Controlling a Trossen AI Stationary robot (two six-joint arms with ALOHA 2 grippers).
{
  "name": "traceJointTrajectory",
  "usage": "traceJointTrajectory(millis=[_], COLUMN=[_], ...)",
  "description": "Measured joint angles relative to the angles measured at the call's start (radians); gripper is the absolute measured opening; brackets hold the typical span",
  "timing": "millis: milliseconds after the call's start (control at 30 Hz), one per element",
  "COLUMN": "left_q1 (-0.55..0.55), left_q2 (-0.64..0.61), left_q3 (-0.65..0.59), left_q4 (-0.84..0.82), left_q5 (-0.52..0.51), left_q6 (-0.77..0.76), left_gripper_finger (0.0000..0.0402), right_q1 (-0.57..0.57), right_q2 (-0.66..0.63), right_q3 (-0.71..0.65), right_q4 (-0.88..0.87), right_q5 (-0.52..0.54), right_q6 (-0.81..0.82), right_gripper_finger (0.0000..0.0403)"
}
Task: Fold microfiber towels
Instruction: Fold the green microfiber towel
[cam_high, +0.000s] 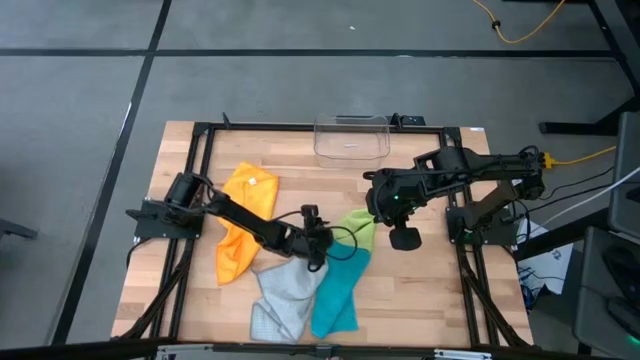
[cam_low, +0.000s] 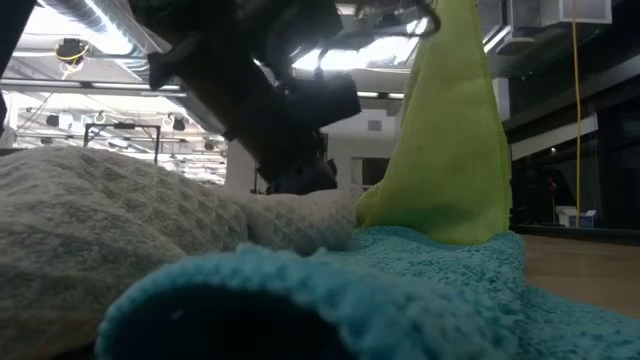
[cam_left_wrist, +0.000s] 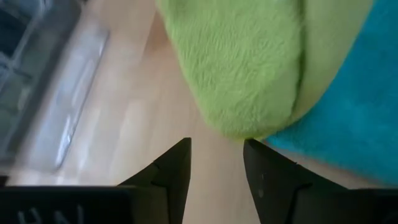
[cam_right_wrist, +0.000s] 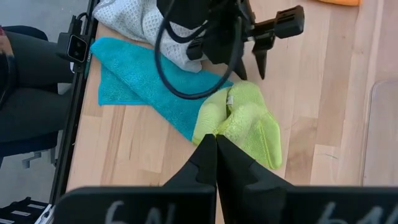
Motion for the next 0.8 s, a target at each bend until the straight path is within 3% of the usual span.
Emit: traceJointTrajectory(millis=[267, 800], left_q1=[-0.032, -0.018], left_q2=[0.000, 0.000], left_q3=[0.000, 0.000], left_q4=[0.087, 0.054], left_q5=[0.072, 0.043], left_q6=[0.085, 0.187], left_gripper_finger=[0.0128, 0.0128], right_q1=[0.000, 0.000], right_q2=[0.000, 0.000], right_q3=[0.000, 0.000], right_q4=[0.000, 0.000], right_q5=[0.000, 0.000], right_q6=[0.000, 0.023], right_gripper_finger=[0.0000, 0.0000])
